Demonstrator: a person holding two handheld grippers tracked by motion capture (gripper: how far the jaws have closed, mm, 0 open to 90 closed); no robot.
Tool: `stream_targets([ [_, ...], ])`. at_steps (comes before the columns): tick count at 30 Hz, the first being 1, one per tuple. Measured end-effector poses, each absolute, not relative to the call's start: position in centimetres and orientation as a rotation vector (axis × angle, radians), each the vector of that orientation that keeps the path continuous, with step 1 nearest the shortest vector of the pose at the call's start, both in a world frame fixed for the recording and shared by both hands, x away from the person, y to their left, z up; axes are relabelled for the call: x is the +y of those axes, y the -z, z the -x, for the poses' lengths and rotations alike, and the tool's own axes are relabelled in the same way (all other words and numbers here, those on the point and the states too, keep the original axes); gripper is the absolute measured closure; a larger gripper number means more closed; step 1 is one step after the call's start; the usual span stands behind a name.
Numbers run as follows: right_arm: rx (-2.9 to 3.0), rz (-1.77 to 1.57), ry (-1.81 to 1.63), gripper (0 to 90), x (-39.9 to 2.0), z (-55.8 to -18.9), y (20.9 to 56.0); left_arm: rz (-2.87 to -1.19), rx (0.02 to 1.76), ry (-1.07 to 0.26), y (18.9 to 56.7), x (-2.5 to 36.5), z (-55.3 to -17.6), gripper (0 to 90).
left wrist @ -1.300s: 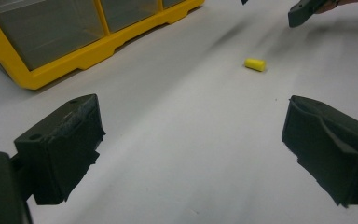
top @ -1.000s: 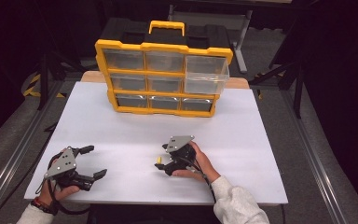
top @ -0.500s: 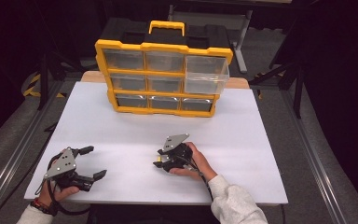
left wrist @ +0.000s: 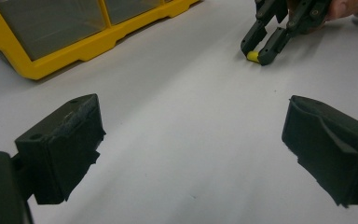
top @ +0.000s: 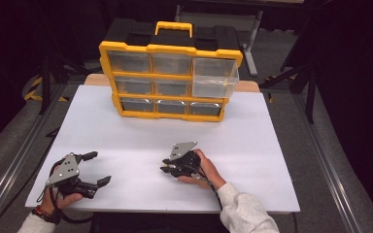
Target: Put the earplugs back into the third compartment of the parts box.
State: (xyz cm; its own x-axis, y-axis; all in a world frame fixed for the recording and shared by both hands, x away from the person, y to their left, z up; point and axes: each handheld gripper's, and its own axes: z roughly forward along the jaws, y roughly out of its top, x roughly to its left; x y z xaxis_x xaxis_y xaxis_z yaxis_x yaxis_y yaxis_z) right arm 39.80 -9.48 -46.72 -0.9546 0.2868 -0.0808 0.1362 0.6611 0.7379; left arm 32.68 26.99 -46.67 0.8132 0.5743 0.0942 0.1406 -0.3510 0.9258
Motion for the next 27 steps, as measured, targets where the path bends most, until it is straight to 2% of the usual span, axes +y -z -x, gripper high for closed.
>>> stream_targets([
  [13, 2.626, -0.346, -1.104, 72.7, -9.8, -39.0, 46.2, -1.904, 0.521, -0.525, 46.3, 26.8, -32.1, 6.3],
  [27, 2.479, -0.362, -1.215, 73.4, -11.6, -37.8, 43.7, -1.921, 0.519, -0.547, 46.1, 26.6, -32.0, 6.2],
])
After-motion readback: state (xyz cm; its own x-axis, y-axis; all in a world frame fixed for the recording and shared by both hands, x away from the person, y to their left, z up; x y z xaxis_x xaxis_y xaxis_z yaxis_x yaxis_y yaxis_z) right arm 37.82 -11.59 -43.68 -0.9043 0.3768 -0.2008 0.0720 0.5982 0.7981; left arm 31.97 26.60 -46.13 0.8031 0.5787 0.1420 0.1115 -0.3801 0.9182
